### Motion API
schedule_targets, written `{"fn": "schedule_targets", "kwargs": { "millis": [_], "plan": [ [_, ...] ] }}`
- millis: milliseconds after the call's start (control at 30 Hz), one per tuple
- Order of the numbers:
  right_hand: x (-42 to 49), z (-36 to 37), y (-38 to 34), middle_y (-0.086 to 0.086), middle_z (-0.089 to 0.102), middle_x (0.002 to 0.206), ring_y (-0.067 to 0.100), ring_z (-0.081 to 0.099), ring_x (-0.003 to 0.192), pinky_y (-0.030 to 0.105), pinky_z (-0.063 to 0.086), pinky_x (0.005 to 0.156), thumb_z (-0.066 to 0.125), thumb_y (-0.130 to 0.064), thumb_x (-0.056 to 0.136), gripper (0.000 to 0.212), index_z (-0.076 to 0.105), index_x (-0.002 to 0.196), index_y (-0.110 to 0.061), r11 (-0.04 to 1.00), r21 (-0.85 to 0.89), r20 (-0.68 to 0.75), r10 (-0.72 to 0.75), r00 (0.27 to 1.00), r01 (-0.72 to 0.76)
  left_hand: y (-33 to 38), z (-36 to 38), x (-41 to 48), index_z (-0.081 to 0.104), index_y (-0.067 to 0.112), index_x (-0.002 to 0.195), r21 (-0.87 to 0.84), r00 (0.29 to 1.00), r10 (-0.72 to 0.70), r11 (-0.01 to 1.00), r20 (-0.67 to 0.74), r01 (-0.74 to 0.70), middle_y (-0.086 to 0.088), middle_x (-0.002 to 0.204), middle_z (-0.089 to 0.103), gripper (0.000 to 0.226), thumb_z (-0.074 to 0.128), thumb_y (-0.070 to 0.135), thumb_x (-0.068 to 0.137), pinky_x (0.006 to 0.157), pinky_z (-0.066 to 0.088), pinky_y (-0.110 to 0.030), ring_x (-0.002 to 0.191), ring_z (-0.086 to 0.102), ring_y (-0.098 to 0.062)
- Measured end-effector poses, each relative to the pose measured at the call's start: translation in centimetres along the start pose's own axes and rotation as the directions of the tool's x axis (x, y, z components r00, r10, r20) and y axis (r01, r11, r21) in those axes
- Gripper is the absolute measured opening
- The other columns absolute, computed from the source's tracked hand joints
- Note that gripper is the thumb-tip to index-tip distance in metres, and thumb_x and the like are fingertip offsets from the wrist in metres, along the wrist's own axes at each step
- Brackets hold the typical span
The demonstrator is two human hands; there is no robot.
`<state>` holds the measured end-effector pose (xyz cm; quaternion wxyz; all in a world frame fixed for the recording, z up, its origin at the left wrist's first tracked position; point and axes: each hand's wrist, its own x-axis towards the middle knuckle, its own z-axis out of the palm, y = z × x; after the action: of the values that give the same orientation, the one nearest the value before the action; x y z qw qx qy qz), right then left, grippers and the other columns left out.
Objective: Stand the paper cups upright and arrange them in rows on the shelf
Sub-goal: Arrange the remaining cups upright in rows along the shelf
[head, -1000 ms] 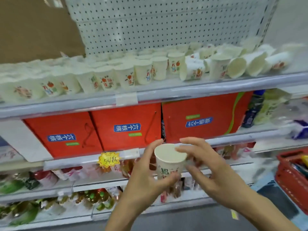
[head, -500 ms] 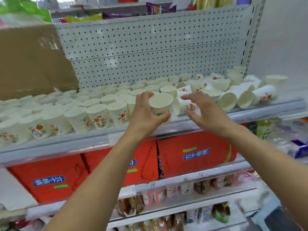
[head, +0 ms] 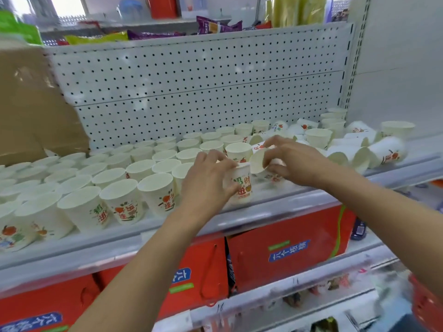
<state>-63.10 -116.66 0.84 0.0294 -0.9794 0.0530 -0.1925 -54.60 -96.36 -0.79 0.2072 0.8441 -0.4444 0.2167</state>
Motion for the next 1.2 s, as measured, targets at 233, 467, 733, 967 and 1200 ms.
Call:
{"fn": "schedule_targets", "kwargs": {
  "millis": [233, 467, 733, 967, 1200],
  "plan": [
    [-0.6, -0.1, 0.3, -0.012, 0.055, 0.093, 0.011, 0.054, 0.081, 0.03, 0.041, 0.071, 0.063, -0.035, 0.09, 0.014, 0.07, 0.094, -0.024, 0.994, 0.088, -0.043, 0.074, 0.996, -0.07, -0.9, -0.9, 1.4, 0.069, 0.034, 0.112, 0.079, 0.987, 0.14, 0.986, 0.085, -0.146, 0.012, 0.099, 0.067, 0.025, 0.055, 0.041, 0.093, 0.085, 0.023, -0.031, 0.106, 0.043, -0.013],
    [-0.1, -0.8, 0.3, -0.009, 0.063, 0.104, 0.005, 0.04, 0.083, 0.026, 0.032, 0.08, 0.064, -0.036, 0.089, 0.014, 0.07, 0.099, -0.028, 0.998, 0.004, -0.007, -0.056, 0.998, 0.056, -1.8, -1.5, 2.3, 0.064, 0.032, 0.106, 0.169, 0.945, 0.161, 0.962, 0.283, -0.214, 0.008, 0.102, 0.063, 0.017, 0.052, 0.036, 0.095, 0.097, 0.021, -0.033, 0.111, 0.045, -0.012],
    [1.3, -4.6, 4.5, -0.017, 0.059, 0.112, 0.006, 0.057, 0.091, 0.034, 0.045, 0.089, 0.065, -0.033, 0.088, 0.025, 0.064, 0.113, -0.038, 0.995, 0.102, 0.097, -0.014, 0.995, 0.004, -1.4, -3.0, 3.9, 0.059, 0.035, 0.119, -0.123, 0.964, 0.169, 0.982, 0.203, -0.146, 0.02, 0.115, 0.06, 0.047, 0.051, 0.064, 0.083, 0.098, 0.038, -0.029, 0.109, 0.051, -0.001],
    [6.2, -4.4, 9.2, -0.016, 0.065, 0.097, -0.001, 0.059, 0.089, 0.014, 0.043, 0.07, 0.07, -0.024, 0.086, 0.021, 0.069, 0.107, -0.026, 0.983, 0.181, 0.278, -0.069, 0.958, 0.018, 0.1, 0.6, 11.5, 0.063, 0.028, 0.121, 0.043, 0.931, 0.03, 0.998, 0.363, -0.049, 0.014, 0.121, 0.063, 0.028, 0.059, 0.033, 0.094, 0.094, 0.042, -0.026, 0.111, 0.055, -0.007],
    [10.1, -1.2, 8.1, -0.014, 0.057, 0.099, 0.0, 0.053, 0.083, 0.019, 0.039, 0.068, 0.073, -0.034, 0.081, 0.046, 0.057, 0.124, -0.038, 0.964, 0.148, 0.374, -0.261, 0.89, 0.22, -0.5, 3.4, 13.9, 0.073, 0.029, 0.1, 0.311, 0.873, -0.046, 0.942, 0.485, -0.124, 0.008, 0.096, 0.071, 0.015, 0.062, 0.032, 0.09, 0.082, 0.045, -0.031, 0.089, 0.062, -0.012]
  ]
}}
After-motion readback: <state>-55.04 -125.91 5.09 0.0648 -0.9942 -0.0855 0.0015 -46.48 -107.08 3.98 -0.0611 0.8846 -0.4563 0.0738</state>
